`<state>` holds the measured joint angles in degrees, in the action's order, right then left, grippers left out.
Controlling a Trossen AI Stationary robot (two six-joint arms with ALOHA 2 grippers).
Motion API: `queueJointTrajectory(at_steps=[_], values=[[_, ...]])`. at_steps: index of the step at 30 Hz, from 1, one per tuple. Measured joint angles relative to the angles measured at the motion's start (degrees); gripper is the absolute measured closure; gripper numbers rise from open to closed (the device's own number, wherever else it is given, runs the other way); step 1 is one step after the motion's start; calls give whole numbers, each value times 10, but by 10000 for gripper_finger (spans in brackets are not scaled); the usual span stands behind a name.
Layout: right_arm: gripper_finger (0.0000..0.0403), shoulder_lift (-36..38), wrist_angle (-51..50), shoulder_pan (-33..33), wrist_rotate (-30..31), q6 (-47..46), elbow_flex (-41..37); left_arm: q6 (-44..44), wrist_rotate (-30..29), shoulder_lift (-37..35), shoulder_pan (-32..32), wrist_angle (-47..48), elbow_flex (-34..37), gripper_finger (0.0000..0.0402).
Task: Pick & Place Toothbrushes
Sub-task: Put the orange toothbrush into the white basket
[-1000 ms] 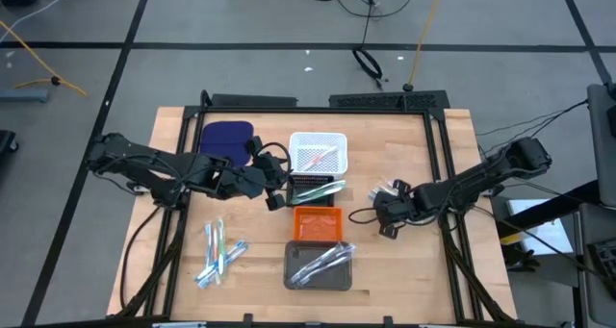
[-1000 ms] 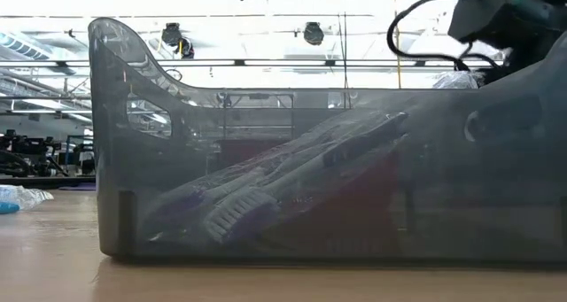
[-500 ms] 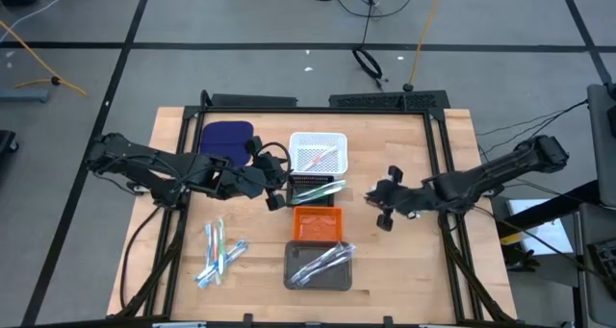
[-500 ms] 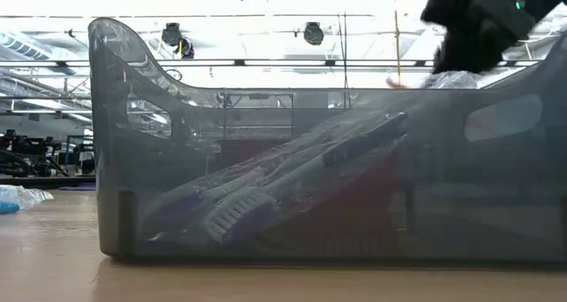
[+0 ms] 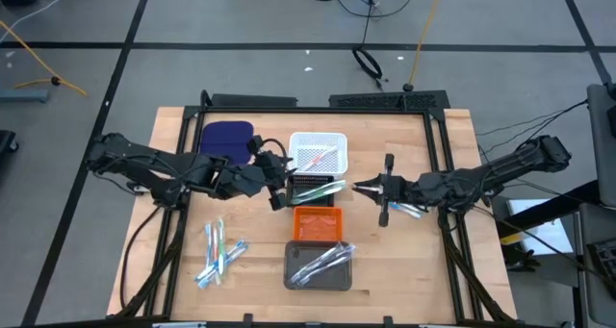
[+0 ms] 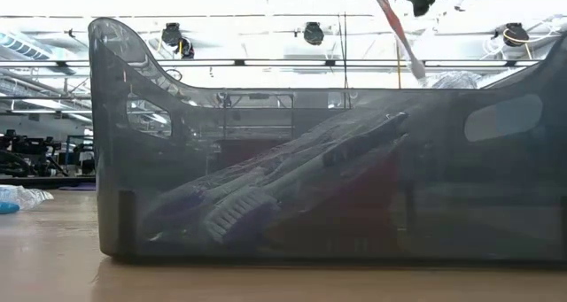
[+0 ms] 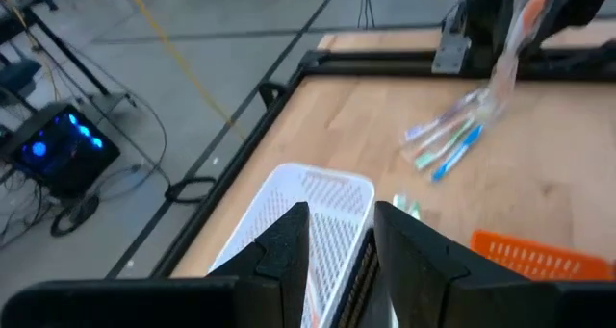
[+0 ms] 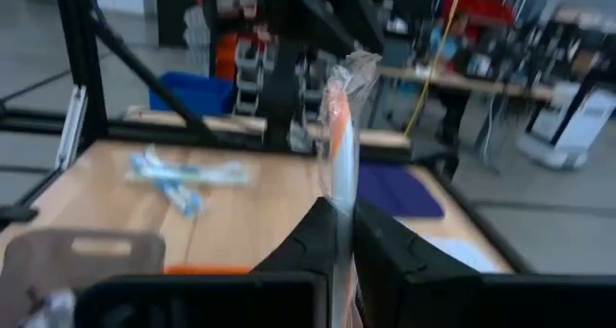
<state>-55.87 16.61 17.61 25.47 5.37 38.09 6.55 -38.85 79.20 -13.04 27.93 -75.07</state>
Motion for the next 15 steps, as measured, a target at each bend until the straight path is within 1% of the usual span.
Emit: queueJointTrajectory(at_steps=[6, 8, 11, 14, 15], values=[[389, -29, 117, 0, -2, 68, -9, -32, 14, 6, 3, -42, 0, 279], [389, -39, 145, 0, -6, 85, -10, -36, 30, 6, 7, -48, 0, 279], [389, -55, 184, 0, -32, 110, -10, -37, 51, 13, 19, -59, 0, 279], [389, -67, 219, 0, -34, 131, -10, -39, 56, 24, 30, -56, 1, 279], [389, -70, 227, -1, -33, 136, -10, -40, 58, 30, 36, -68, 1, 279]])
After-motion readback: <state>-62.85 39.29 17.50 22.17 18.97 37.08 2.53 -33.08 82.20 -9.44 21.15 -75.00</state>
